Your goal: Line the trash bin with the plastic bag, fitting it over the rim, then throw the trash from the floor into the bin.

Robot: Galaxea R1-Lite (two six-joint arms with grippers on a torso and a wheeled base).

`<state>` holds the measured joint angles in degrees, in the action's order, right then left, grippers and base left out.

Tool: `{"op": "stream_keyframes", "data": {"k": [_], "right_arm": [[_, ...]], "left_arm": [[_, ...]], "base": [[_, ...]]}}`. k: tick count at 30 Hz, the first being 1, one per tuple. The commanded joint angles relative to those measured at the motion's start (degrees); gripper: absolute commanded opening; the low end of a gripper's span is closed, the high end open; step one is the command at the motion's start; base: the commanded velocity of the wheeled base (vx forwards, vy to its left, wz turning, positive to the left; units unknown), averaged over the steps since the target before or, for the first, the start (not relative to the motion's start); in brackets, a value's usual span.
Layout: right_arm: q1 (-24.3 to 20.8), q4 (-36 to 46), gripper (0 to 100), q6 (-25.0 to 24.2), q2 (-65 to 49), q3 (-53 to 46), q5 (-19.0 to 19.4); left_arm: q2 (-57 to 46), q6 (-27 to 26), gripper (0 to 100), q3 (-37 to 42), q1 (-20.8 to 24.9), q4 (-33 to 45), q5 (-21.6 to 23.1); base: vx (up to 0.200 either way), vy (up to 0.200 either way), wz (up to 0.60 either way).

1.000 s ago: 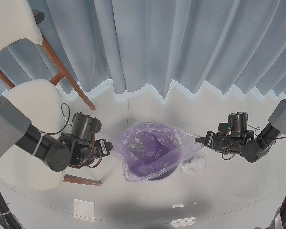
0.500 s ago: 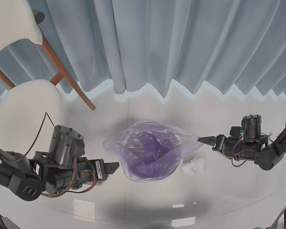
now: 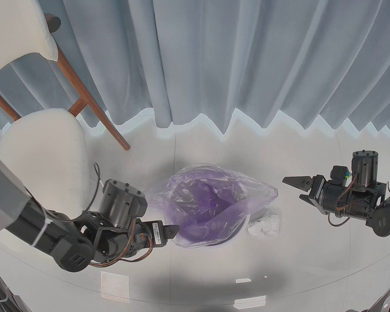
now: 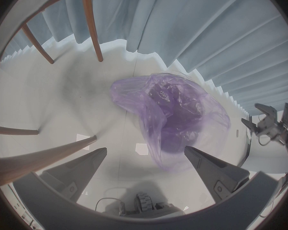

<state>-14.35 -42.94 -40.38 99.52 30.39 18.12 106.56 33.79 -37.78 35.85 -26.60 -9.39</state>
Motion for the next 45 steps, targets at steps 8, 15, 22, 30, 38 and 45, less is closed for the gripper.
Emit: {"op": "stream_keyframes", "data": {"k": [8, 15, 22, 30, 38, 45], "right_arm": [[-10.17, -0.13, 100, -1.55, -4.25, -9.82, 0.08], [-15.62, -0.13, 100, -2.78, 3.13, -5.96, -0.01], [-15.53, 0.57, 100, -5.68, 12.62, 4.06, -2.38], [-15.62, 0.75, 100, -7.96, 21.24, 12.94, -7.74], [-16.15, 0.92, 0, -6.47, 15.35, 8.10, -10.64], [-15.89, -0.31, 0, 0.82, 12.71, -4.99, -10.64]], "left_arm": [[14.82, 2.33, 0, -9.77, -1.49, -3.99, -0.46], [14.03, 7.43, 0, -9.77, -0.08, -3.90, -3.62], [9.72, 8.66, 0, -7.31, 1.59, -3.90, -5.64], [7.08, 8.66, 0, -4.76, 2.20, -3.90, -6.35], [4.01, 7.96, 0, 2.27, 2.64, -3.90, -6.52], [4.36, 7.87, 0, 4.56, 3.17, -4.07, -6.43]], "base": [[0.000, 0.000, 0.00], [0.000, 0.000, 0.00], [0.000, 0.000, 0.00], [0.000, 0.000, 0.00], [0.000, 0.000, 0.00], [0.000, 0.000, 0.00]]}}
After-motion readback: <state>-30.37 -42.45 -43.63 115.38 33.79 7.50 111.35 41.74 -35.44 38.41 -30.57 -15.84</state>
